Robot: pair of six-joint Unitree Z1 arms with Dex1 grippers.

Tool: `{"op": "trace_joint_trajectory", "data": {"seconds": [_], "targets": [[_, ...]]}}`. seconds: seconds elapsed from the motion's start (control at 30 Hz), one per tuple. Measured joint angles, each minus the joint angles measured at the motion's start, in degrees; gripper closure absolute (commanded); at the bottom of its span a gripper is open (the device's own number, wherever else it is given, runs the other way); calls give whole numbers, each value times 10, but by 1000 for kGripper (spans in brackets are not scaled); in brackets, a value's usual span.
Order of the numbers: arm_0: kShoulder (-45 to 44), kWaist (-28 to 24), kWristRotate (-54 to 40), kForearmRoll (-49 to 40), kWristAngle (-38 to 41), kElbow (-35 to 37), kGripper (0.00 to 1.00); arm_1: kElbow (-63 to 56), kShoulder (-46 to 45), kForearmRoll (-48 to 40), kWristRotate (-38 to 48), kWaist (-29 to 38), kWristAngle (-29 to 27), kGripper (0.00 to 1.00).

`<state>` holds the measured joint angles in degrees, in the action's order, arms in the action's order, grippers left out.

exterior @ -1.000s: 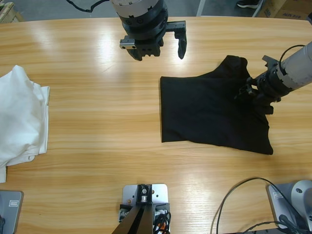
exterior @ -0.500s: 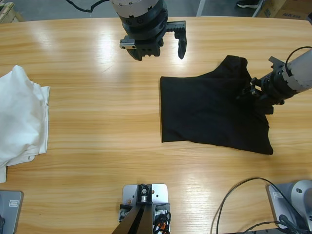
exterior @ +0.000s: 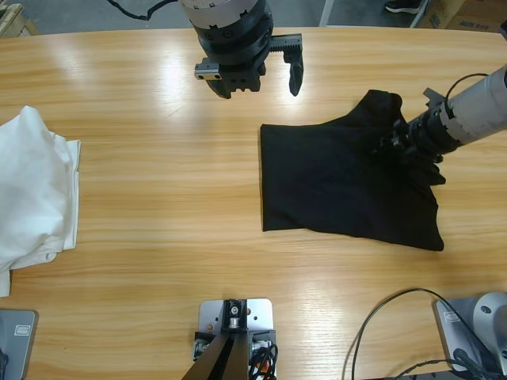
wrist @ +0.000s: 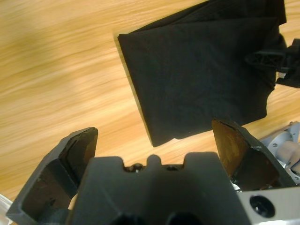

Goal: Fold clothes

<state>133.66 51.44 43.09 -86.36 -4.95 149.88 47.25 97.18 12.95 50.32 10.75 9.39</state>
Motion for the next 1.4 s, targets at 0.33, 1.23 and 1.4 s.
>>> {"op": "trace_joint_trajectory", "data": {"seconds": [0.33,1.23,1.4], "targets": [[0,0,0,0,0,0,46,48,0,-7,-77,-38,-32,331],[0,0,0,0,0,0,46,9,33,24,-333,-179,31,1000],[0,0,0,0,0,0,46,9,42,24,-425,-181,48,1000]]}}
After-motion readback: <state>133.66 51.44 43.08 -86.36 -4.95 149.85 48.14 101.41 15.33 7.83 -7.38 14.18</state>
